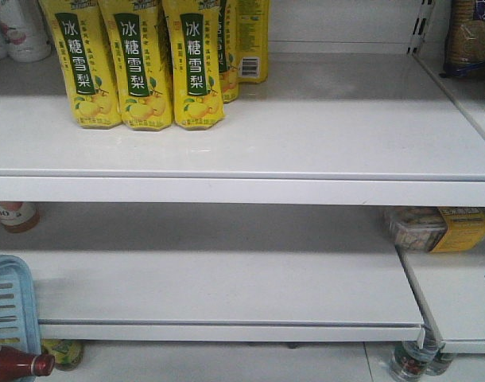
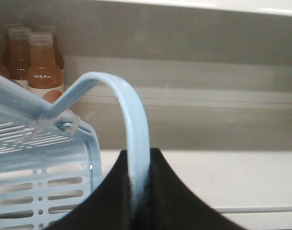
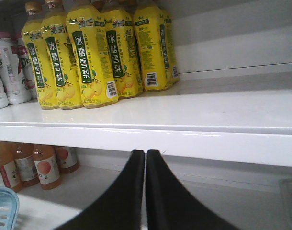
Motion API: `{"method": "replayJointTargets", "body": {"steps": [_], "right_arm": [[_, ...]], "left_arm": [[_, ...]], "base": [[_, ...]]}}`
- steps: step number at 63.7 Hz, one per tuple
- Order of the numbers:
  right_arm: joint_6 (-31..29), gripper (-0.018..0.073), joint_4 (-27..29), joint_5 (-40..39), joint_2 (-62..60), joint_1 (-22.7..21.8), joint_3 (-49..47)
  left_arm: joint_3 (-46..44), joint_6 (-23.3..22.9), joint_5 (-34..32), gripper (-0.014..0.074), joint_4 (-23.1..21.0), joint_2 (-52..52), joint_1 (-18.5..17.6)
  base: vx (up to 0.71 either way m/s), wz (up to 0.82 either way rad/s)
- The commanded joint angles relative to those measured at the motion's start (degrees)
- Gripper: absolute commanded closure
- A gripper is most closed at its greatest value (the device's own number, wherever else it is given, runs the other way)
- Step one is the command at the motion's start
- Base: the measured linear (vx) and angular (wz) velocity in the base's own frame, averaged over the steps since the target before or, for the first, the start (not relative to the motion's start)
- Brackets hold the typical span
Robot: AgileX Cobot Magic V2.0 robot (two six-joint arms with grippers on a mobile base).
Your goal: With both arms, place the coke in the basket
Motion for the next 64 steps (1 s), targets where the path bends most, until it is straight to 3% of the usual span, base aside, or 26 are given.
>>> {"method": "replayJointTargets", "body": {"steps": [1,17,24,29,33,41,47,52,64], "right_arm": [[-0.2,0.0565,-2.5,1.4,0.5,-0.1,-1.6],[-0.2,0.0565,-1.4,1.3,0.5,-0.1,-1.6],[-0.2,0.0565,3.4,1.4,0.5,-0.1,-1.6],[-2.2,0.0565,11.4,2.5,0.5,-0.1,-1.4],[-7.0,0.0565,22.3,6.3,0.5,-0.1,-1.4],[-20.6,0.0565,48.2,16.8,0.5,-0.1,-1.4],[-32.8,0.0565,60.6,21.8,0.4,-0.1,-1.4],[-40.0,0.0565,65.5,22.8,0.3,-0.1,-1.4],[-50.2,0.0565,70.9,21.7,0.3,-0.1,-1.4]], "left_arm": [[-0.2,2.1,-9.9,0.0603,1.8,-1.2,0.0],[-0.2,2.1,-9.9,0.0603,1.8,-1.2,0.0],[-0.2,2.1,-9.9,0.0603,1.8,-1.2,0.0],[-0.2,2.1,-9.9,0.0603,1.8,-1.2,0.0],[-0.2,2.1,-9.9,0.0603,1.8,-1.2,0.0],[-0.2,2.1,-9.9,0.0603,1.8,-1.2,0.0],[-0.2,2.1,-9.9,0.0603,1.8,-1.2,0.0],[-0.2,2.1,-9.9,0.0603,1.8,-1.2,0.0],[-0.2,2.1,-9.9,0.0603,1.8,-1.2,0.0]], "base": [[0.00,0.00],[0.00,0.00],[0.00,0.00],[0.00,0.00],[0.00,0.00],[0.00,0.00],[0.00,0.00],[0.00,0.00],[0.00,0.00]]}}
